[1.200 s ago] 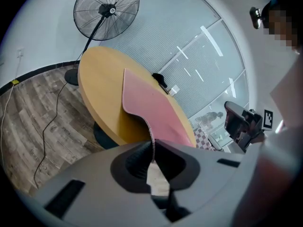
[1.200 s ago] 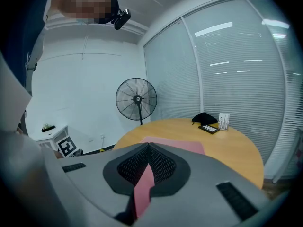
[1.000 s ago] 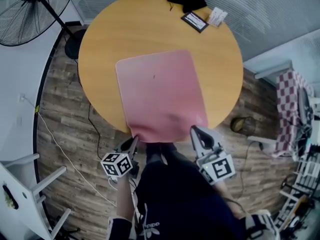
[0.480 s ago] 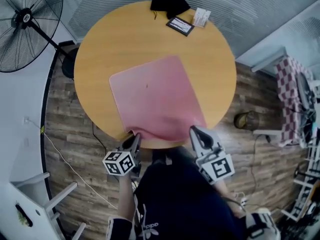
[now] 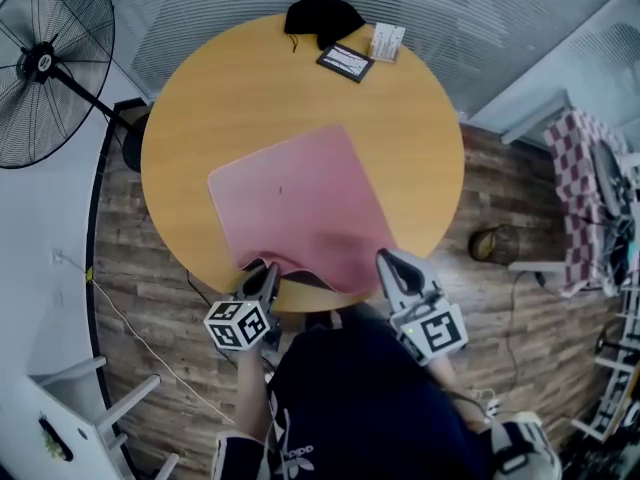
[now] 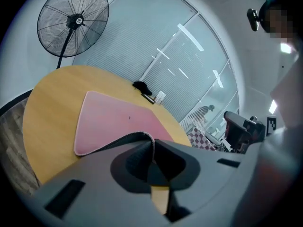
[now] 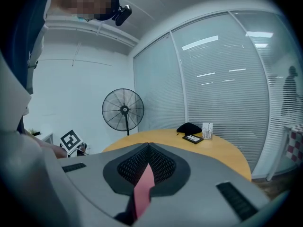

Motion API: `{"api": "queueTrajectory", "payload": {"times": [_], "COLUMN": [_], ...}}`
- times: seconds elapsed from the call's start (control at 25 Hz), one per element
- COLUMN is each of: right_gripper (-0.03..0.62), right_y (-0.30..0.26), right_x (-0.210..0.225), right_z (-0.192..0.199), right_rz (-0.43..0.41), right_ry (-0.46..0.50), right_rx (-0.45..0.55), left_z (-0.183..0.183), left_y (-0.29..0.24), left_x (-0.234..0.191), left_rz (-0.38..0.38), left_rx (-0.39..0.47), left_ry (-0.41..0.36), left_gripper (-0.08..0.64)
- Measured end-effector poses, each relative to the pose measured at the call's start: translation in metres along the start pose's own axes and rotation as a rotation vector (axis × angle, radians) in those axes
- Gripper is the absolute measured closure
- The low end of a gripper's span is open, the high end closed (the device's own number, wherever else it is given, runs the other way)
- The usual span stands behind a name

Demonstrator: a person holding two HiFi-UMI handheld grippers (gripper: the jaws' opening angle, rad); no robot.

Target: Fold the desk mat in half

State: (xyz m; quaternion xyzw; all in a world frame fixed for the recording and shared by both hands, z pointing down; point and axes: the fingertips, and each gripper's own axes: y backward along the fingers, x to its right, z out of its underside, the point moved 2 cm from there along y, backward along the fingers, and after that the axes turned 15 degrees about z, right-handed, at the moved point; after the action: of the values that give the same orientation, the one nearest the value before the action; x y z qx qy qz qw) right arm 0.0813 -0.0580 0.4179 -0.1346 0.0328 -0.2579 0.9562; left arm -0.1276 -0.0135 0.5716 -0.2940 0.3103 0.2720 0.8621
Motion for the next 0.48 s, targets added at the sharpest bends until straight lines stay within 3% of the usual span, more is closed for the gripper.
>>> {"api": "queueTrajectory", "payload": {"times": [0.48], "right_gripper": [0.589], "right_y": [-0.023], "right_x": [0.035], "right_z": [-0.001], "right_rz": [-0.007], "right_ry": [0.006], "right_rx": [-0.005], "left_z": [-0.045], "left_y": [-0.039], "left_x": [0.010], "left_rz": [-0.018], "left_rx": [0.030], "left_ry": [-0.054], "left_gripper": [0.540]}}
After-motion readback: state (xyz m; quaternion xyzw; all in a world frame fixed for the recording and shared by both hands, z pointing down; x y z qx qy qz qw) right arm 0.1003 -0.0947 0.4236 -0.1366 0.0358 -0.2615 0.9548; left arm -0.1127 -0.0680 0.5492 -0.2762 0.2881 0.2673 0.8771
